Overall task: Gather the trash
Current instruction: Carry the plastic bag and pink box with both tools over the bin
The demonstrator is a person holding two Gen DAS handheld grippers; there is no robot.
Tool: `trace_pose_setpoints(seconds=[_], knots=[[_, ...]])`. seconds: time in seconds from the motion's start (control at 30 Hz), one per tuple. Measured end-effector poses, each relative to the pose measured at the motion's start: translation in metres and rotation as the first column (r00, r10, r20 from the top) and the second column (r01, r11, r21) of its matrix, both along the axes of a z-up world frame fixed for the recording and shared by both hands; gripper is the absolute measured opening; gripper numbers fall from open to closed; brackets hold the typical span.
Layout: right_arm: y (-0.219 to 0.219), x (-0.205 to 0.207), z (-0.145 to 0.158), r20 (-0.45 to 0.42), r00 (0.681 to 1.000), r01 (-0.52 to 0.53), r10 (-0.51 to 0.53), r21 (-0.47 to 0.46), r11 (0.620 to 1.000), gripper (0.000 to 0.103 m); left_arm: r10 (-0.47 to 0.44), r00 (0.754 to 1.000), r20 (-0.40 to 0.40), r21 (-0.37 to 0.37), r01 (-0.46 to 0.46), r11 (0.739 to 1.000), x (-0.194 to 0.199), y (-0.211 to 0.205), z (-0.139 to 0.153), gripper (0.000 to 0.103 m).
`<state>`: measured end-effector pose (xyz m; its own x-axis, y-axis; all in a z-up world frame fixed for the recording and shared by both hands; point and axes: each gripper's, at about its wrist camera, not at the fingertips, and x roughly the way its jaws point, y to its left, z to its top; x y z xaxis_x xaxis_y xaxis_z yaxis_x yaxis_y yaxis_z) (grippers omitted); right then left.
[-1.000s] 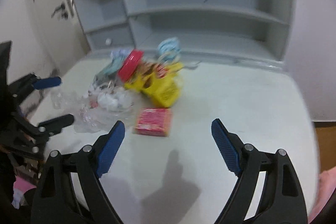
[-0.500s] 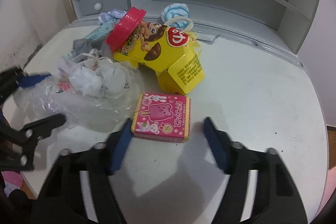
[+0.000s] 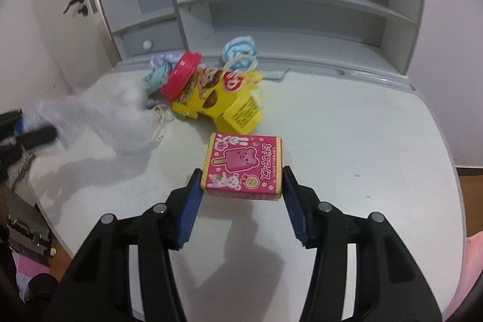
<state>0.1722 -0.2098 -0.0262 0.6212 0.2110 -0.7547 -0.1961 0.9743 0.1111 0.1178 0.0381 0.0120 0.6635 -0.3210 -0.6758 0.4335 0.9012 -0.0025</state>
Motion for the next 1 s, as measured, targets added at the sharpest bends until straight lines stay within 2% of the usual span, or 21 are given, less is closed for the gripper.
trace_pose_setpoints(seconds=[0.07,0.27,0.4,0.53,0.6,0.63,0.7,0.73,0.87,1.0], knots=[[-0.009,-0.006,0.007,0.017,1.000,0.014,-0.014,0.007,1.000,0.052,-0.003,1.000,0.016,-0.018,0.004,1.000,-0.001,-0.002,0.015,0.030],[-0.048,-0.029,0.021,0.057,0.995,0.078,-0.079,0.020,0.997,0.052,-0.048,0.997,0.064,0.014,0.047,0.999,0.001,-0.041,0.036,0.030],[-0.096,-0.053,0.025,0.075,0.983,0.167,-0.168,0.021,0.986,0.052,-0.158,0.985,0.074,0.012,0.158,0.987,0.002,-0.106,0.038,0.030],[-0.164,-0.091,0.021,0.076,0.951,0.300,-0.300,0.013,0.954,0.052,-0.296,0.952,0.070,0.009,0.296,0.955,-0.002,-0.197,0.025,0.030],[-0.207,-0.119,0.017,0.072,0.920,0.386,-0.386,0.006,0.922,0.052,-0.358,0.932,0.052,-0.011,0.359,0.933,-0.006,-0.236,0.019,0.030],[-0.222,-0.129,0.015,0.069,0.907,0.417,-0.416,0.000,0.909,0.052,-0.406,0.913,0.043,-0.024,0.408,0.913,-0.011,-0.270,0.013,0.030],[-0.260,-0.159,0.009,0.065,0.867,0.497,-0.495,-0.015,0.868,0.052,-0.463,0.885,0.043,-0.033,0.464,0.885,-0.021,-0.309,0.004,0.030],[-0.277,-0.173,0.005,0.062,0.846,0.532,-0.530,-0.023,0.847,0.052,-0.503,0.863,0.040,-0.042,0.505,0.862,-0.028,-0.335,-0.002,0.030],[-0.345,-0.232,-0.016,0.033,0.744,0.668,-0.667,-0.038,0.743,0.052,-0.615,0.788,0.006,-0.066,0.614,0.787,-0.057,-0.425,-0.031,0.030],[-0.393,-0.277,-0.048,-0.007,0.655,0.755,-0.755,-0.040,0.655,0.052,-0.682,0.729,-0.056,-0.079,0.678,0.731,-0.079,-0.490,-0.069,0.030]])
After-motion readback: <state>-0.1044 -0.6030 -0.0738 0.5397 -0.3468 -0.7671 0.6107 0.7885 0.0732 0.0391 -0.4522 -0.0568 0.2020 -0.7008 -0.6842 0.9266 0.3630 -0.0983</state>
